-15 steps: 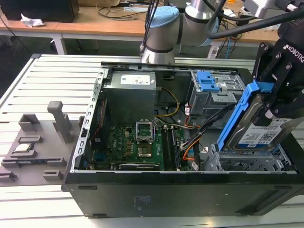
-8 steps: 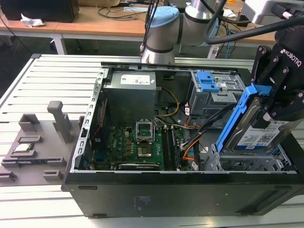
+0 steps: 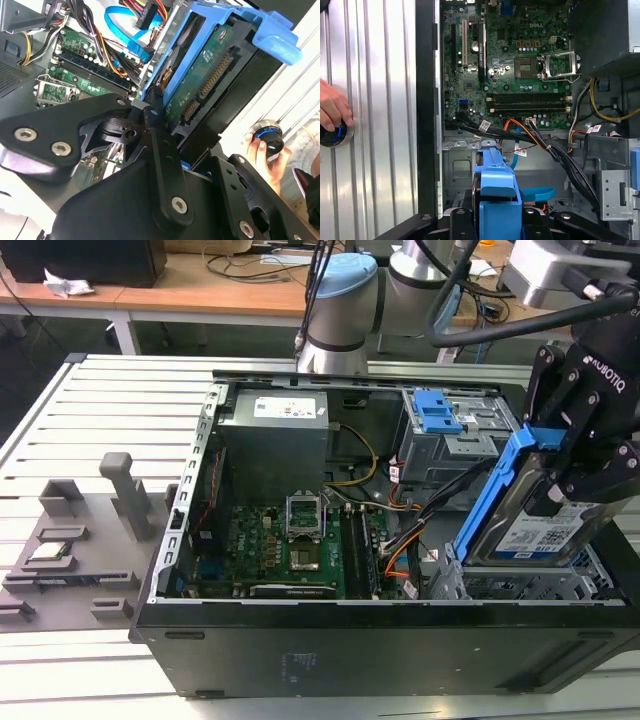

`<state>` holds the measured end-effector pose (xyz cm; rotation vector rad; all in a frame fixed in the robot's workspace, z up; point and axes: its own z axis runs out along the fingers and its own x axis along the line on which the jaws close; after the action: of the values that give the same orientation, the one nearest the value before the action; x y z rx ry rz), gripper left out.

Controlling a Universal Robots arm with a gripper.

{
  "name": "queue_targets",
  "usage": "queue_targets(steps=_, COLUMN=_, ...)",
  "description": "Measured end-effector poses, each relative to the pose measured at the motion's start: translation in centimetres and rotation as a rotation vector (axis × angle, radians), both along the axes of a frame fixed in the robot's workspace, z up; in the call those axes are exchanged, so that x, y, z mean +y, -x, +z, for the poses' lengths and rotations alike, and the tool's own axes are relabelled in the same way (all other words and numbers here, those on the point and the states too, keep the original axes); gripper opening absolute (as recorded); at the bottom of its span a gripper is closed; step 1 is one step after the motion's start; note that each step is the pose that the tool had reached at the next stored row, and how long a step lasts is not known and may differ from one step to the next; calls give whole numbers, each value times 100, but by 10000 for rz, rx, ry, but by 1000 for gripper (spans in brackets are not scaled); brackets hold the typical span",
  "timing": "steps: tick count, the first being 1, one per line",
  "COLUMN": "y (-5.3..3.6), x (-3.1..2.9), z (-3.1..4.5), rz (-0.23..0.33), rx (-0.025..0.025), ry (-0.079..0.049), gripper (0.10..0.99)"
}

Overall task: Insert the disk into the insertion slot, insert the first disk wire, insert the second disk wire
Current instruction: 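Insert the disk into the insertion slot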

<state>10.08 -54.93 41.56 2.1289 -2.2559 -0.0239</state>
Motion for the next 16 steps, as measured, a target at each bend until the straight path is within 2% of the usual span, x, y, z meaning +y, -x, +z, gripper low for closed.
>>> queue_targets(steps=10, y=1, x=0, z=-151, rz=1, rx=0, ry=0, gripper=361)
queue_targets(steps=13, y=0, x=0, z=-238, rz=1, rx=0, ry=2, gripper=361)
queue_targets(steps=16, y=0, x=0, z=-294, rz=0, rx=0, ry=1, gripper=361)
